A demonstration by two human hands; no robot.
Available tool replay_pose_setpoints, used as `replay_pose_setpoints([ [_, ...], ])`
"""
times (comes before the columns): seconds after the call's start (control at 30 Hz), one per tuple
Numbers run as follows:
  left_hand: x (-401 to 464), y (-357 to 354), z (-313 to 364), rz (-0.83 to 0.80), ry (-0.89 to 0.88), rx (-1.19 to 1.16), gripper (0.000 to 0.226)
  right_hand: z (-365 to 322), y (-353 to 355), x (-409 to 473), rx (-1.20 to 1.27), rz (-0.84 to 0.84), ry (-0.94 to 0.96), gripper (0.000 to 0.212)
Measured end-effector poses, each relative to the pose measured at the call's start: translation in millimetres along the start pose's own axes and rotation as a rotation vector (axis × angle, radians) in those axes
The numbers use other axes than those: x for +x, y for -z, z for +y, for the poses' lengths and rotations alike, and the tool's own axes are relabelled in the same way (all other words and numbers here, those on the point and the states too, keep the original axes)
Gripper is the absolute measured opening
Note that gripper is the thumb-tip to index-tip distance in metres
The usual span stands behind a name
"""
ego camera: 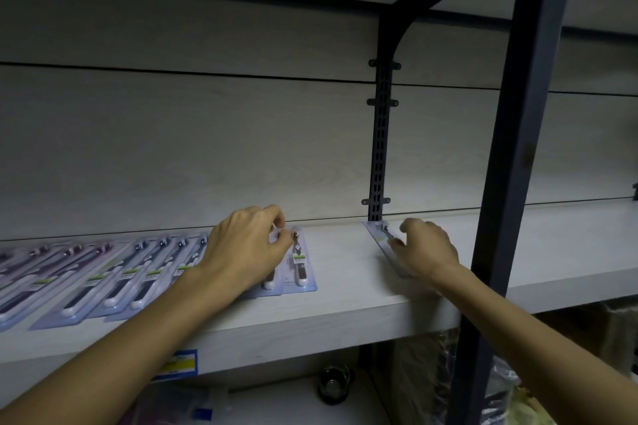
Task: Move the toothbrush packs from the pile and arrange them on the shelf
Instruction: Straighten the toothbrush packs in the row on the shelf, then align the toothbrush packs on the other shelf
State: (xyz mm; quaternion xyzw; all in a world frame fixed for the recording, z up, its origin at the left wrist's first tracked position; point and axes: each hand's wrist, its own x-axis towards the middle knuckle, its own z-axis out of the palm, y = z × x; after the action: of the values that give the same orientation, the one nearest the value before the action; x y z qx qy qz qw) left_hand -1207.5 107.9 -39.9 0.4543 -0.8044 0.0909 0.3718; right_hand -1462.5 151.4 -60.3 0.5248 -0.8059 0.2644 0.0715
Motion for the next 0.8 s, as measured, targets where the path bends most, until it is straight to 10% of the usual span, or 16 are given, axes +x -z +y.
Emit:
replay_pose_setpoints([
  [0.8, -185.7, 157.0, -96.3, 0.073, 0.479, 0.416, 0.026, -225.4, -31.2, -137.5, 0.650, -0.030, 0.836, 0.032],
])
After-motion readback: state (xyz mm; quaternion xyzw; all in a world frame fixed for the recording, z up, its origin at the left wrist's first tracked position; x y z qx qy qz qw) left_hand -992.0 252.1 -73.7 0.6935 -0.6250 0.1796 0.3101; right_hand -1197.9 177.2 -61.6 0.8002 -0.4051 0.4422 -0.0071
